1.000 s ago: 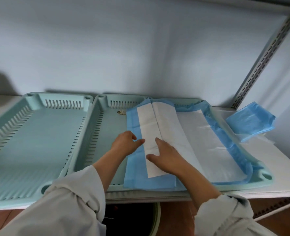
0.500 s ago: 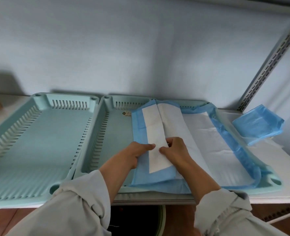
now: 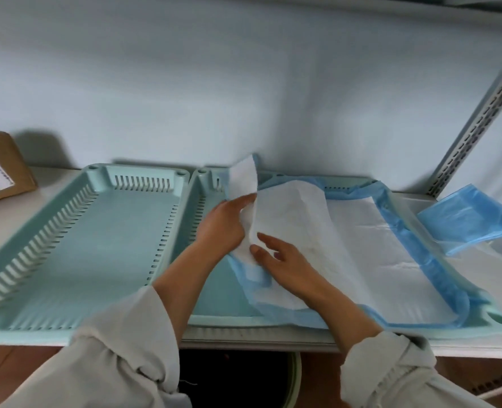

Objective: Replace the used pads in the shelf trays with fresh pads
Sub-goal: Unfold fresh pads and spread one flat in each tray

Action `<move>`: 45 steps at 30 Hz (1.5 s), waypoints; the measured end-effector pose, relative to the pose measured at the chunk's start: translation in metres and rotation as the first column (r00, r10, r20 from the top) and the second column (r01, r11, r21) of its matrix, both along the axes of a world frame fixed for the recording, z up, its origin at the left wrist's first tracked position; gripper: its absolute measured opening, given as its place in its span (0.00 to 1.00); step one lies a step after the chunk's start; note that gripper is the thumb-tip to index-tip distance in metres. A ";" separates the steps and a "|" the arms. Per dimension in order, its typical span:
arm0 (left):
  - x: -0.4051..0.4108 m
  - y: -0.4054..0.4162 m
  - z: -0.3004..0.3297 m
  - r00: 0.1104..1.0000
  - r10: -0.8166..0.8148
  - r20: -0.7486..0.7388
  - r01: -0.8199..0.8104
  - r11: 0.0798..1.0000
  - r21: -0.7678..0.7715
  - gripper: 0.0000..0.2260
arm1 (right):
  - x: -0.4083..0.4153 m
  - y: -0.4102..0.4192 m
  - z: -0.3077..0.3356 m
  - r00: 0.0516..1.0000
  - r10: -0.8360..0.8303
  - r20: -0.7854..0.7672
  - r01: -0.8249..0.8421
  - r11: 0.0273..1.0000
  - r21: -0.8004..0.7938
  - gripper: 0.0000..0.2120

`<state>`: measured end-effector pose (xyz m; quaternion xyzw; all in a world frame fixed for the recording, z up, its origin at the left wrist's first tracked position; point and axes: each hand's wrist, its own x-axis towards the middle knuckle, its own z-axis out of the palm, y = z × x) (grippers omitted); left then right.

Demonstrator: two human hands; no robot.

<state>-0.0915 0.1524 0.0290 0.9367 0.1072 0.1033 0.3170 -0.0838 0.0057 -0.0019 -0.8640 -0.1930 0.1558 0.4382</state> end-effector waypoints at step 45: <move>0.019 -0.103 -0.046 0.885 -0.392 -0.252 0.431 0.894 0.122 0.23 | 0.051 -0.132 -0.009 0.805 -0.502 -0.317 0.343 0.829 -0.441 0.12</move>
